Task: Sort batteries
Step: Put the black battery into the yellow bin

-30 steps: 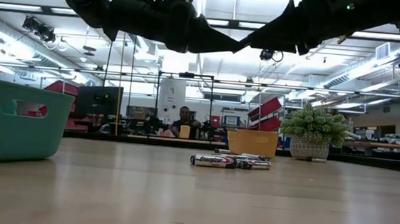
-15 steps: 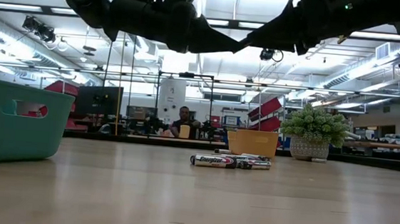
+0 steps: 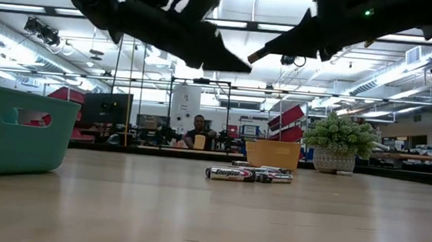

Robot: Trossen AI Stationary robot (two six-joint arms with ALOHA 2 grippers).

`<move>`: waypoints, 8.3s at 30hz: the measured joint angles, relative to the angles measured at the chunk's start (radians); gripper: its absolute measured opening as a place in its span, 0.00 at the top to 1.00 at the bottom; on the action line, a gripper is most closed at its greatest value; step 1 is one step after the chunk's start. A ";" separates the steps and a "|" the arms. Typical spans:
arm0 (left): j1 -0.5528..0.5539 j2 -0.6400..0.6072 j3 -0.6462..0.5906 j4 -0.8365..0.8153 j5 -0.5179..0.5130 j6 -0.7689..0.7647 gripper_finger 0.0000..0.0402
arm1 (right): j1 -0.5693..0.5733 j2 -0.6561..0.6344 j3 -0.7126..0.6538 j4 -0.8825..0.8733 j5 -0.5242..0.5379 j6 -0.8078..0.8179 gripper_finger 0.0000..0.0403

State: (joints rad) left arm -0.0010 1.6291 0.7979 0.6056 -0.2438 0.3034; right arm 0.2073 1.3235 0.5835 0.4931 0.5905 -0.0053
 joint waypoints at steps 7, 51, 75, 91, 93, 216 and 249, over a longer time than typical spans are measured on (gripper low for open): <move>0.000 0.000 -0.002 -0.074 -0.261 -0.005 0.46 | -0.155 -0.002 0.024 -0.097 0.000 0.029 0.93; 0.001 0.000 -0.002 -0.270 -0.023 -0.139 0.46 | -0.570 -0.002 0.118 -0.547 -0.361 0.183 0.61; -0.081 0.050 -0.002 -0.390 0.210 -0.285 0.46 | 0.034 -0.002 0.118 -0.532 -0.227 0.207 0.66; -0.124 0.214 -0.003 -0.235 0.104 -0.354 0.46 | 0.039 -0.001 0.119 -0.524 -0.162 0.208 0.66; -0.125 0.217 -0.003 -0.233 0.104 -0.361 0.46 | 0.039 -0.001 0.118 -0.522 -0.162 0.208 0.66; -0.105 0.224 -0.135 -0.095 0.024 -0.211 0.84 | 0.012 -0.001 -0.071 -0.128 -0.076 0.091 0.66; -0.103 0.204 -0.149 -0.003 0.018 -0.200 1.00 | 0.011 0.000 -0.071 -0.127 -0.076 0.082 0.66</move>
State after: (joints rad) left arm -0.1038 1.8334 0.6491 0.6029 -0.2258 0.1037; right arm 0.2184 1.3231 0.5121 0.3656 0.5143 0.0765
